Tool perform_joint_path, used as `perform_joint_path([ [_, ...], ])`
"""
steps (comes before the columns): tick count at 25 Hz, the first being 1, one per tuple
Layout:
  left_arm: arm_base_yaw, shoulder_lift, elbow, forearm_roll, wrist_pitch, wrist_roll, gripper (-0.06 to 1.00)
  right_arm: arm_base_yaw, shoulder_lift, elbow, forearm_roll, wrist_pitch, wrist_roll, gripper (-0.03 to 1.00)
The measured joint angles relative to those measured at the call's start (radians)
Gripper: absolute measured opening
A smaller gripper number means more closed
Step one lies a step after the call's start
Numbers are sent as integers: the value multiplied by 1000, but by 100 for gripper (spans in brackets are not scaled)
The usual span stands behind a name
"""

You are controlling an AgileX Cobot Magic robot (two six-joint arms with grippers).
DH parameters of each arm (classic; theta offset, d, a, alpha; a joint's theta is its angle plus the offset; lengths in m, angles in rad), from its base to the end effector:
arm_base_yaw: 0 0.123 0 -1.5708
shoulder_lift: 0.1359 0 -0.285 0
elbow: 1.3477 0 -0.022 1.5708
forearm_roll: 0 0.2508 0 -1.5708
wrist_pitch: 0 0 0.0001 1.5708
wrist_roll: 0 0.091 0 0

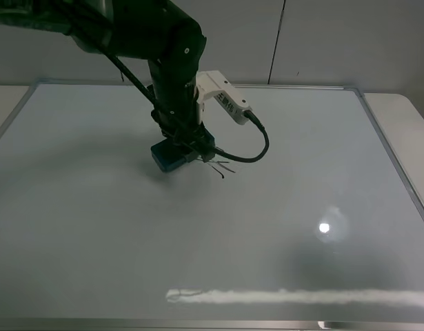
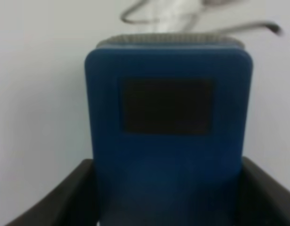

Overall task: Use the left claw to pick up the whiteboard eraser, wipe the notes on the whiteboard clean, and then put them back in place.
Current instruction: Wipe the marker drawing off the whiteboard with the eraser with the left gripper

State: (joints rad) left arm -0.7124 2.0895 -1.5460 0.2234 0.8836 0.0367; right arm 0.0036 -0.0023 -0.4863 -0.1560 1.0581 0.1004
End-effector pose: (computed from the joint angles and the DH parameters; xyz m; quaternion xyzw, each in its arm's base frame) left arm 0.3355 -0.2692 0.1713 0.4173 0.8966 0.0505 0.1391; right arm -0.0040 -0.0123 0.2745 0.0437 0.8518 -0.0509 0.5195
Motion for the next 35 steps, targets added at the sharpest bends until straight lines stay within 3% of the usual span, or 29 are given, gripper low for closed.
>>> perform_joint_path([
  [9, 86, 86, -48, 9, -20, -27, 55, 0, 0, 0, 0, 0, 0, 99],
  [20, 86, 146, -54, -19, -92, -23, 55, 0, 0, 0, 0, 0, 0, 99],
  [26, 36, 150, -60, -24, -97, -22, 55, 0, 0, 0, 0, 0, 0, 99],
  [35, -116, 155, -60, -114, -114, -23, 55, 0, 0, 0, 0, 0, 0, 99],
])
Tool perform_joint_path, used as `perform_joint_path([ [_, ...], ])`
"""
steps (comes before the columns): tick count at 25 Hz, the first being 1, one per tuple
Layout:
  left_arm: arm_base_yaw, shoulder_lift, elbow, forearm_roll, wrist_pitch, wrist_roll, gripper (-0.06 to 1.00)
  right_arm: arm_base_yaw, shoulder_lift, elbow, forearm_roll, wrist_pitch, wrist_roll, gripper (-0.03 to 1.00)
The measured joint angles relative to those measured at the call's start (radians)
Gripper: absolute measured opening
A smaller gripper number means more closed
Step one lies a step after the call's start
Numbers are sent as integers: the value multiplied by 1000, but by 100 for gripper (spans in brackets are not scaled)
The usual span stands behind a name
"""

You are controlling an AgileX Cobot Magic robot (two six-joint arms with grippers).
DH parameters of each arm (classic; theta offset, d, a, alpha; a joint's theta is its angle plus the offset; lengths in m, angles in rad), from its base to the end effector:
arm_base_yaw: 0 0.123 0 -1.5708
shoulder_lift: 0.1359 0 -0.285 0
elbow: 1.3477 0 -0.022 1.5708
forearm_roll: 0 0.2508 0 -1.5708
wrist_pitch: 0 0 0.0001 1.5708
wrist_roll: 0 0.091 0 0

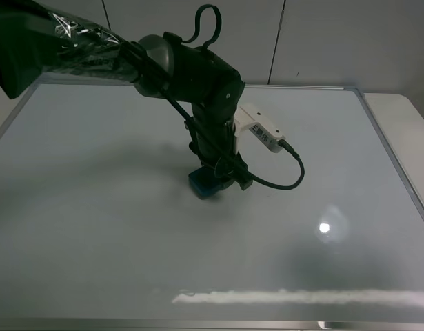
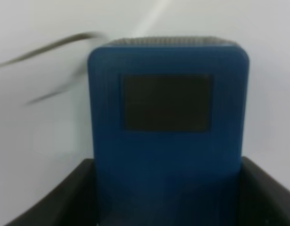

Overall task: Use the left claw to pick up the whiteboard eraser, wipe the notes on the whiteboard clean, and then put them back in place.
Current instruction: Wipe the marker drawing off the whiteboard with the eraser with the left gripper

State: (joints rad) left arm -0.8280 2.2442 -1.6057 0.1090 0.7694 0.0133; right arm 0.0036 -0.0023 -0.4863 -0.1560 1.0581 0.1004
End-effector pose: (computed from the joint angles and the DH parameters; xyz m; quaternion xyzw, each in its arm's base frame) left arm 0.3122 -0.3298 0.1191 0.4357 0.8904 -0.0103 0.1312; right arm -0.0040 -0.0123 0.2745 0.0437 0.8518 -0.0509 0.5195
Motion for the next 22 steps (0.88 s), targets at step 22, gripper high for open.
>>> perform_joint_path([
  [22, 105, 59, -73, -72, -76, 82, 55, 0, 0, 0, 0, 0, 0, 99],
])
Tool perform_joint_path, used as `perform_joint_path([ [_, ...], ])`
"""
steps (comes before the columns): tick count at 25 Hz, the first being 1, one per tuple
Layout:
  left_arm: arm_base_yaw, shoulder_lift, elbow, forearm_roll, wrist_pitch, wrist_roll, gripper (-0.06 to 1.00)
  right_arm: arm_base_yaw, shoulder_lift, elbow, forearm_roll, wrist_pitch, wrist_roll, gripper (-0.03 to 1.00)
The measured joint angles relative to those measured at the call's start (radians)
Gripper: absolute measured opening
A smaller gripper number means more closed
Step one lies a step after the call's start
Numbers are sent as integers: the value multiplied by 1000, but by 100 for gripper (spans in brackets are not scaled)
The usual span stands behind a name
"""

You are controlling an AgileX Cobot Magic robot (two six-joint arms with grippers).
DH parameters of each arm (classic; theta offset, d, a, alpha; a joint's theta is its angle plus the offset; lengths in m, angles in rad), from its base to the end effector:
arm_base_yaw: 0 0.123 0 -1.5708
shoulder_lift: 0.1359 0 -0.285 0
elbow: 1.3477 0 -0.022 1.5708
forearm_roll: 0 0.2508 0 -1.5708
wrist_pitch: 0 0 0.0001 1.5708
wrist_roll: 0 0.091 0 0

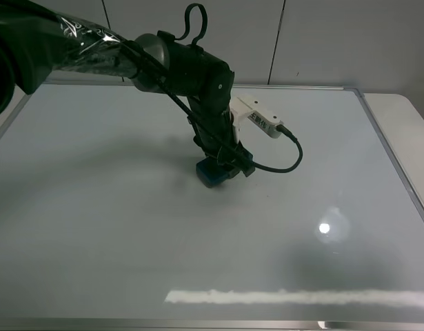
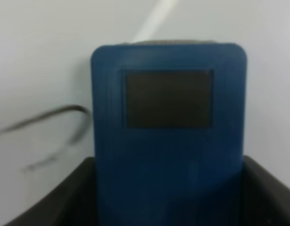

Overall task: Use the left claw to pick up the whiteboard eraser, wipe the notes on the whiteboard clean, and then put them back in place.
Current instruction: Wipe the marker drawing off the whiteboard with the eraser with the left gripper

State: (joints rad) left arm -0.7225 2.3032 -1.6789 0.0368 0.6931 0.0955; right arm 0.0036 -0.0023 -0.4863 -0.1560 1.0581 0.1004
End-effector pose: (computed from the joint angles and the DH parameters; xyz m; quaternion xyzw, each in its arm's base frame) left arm 0.3574 -0.3122 0.1120 0.4028 0.8993 -0.0390 0.1655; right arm -0.0040 -0.0123 0.2745 0.0437 0.8518 -0.0509 0.5195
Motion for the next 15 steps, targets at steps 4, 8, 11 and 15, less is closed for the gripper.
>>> perform_joint_path([
  [4, 53, 16, -36, 18, 3, 4, 55, 0, 0, 0, 0, 0, 0, 99],
  [8, 126, 16, -43, 31, 2, 12, 55, 0, 0, 0, 0, 0, 0, 99],
  [11, 174, 16, -44, 39, 12, 13, 55, 0, 0, 0, 0, 0, 0, 99],
  [15, 217, 12, -46, 69, 36, 12, 55, 0, 0, 0, 0, 0, 0, 99],
])
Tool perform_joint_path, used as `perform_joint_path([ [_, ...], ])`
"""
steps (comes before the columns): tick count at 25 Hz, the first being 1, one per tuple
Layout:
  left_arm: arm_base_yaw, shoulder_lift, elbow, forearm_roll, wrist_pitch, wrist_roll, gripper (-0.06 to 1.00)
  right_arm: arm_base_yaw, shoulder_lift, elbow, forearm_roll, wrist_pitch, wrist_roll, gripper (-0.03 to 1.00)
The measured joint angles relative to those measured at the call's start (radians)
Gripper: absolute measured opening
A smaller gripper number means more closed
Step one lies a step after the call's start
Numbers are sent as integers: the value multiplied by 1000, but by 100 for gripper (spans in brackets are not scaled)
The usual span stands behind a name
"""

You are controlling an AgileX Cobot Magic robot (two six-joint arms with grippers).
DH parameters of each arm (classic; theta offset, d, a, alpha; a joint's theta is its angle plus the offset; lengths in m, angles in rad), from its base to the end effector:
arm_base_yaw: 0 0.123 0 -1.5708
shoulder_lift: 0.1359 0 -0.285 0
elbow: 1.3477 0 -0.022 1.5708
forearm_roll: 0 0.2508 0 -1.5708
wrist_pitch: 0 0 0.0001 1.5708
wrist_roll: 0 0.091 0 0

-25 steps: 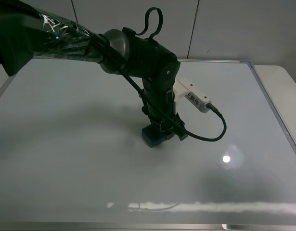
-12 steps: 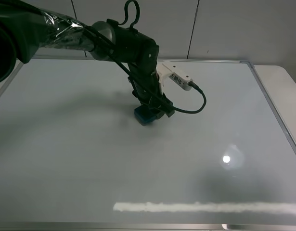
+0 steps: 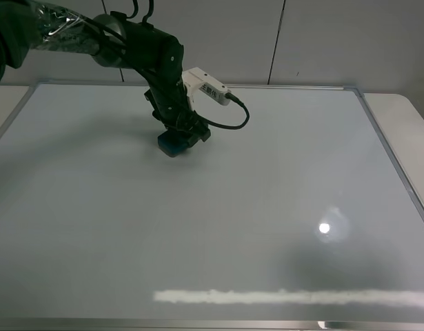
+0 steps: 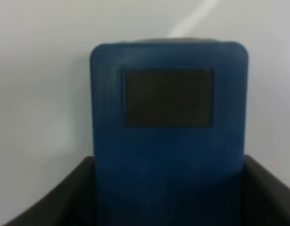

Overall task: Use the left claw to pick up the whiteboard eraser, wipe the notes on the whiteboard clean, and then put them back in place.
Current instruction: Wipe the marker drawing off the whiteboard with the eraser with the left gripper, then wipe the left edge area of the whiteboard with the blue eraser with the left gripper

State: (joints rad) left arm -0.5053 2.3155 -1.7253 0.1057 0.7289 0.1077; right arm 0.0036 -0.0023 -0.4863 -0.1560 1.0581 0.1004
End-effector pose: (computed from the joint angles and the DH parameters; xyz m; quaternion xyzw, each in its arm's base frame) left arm 0.4235 -0.2270 0.1173 0.3284 0.9285 0.0072 0.1732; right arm -0.0040 -0.0123 0.2745 0.0437 0.8518 -0.0509 0.5195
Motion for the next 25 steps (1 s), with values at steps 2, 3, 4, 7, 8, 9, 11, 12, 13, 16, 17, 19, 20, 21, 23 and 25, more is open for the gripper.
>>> perform_joint_path([
  [2, 19, -9, 0, 17, 18, -11, 55, 0, 0, 0, 0, 0, 0, 99],
  [3, 26, -13, 3, 34, 29, -18, 55, 0, 0, 0, 0, 0, 0, 99],
  [4, 35, -23, 4, 57, 48, -26, 55, 0, 0, 0, 0, 0, 0, 99],
  [7, 62, -78, 16, 96, 104, -54, 55, 0, 0, 0, 0, 0, 0, 99],
  [8, 72, -103, 16, 101, 118, -66, 55, 0, 0, 0, 0, 0, 0, 99],
  [9, 80, -130, 16, 108, 130, -79, 55, 0, 0, 0, 0, 0, 0, 99],
  [11, 95, -209, 16, 128, 171, -100, 55, 0, 0, 0, 0, 0, 0, 99],
  [12, 103, -236, 16, 139, 201, -108, 55, 0, 0, 0, 0, 0, 0, 99],
  [13, 113, -266, 16, 151, 234, -118, 55, 0, 0, 0, 0, 0, 0, 99],
  [16, 147, -328, 18, 171, 337, -136, 55, 0, 0, 0, 0, 0, 0, 99],
  [17, 158, -349, 29, 174, 355, -139, 55, 0, 0, 0, 0, 0, 0, 99],
  [19, 184, -388, 71, 179, 379, -149, 55, 0, 0, 0, 0, 0, 0, 99],
  [20, 195, -413, 102, 179, 382, -158, 55, 0, 0, 0, 0, 0, 0, 99],
  [21, 203, -440, 139, 179, 381, -164, 55, 0, 0, 0, 0, 0, 0, 99],
  [23, 226, -492, 216, 179, 360, -186, 55, 0, 0, 0, 0, 0, 0, 99],
  [25, 251, -551, 298, 177, 321, -205, 55, 0, 0, 0, 0, 0, 0, 99],
])
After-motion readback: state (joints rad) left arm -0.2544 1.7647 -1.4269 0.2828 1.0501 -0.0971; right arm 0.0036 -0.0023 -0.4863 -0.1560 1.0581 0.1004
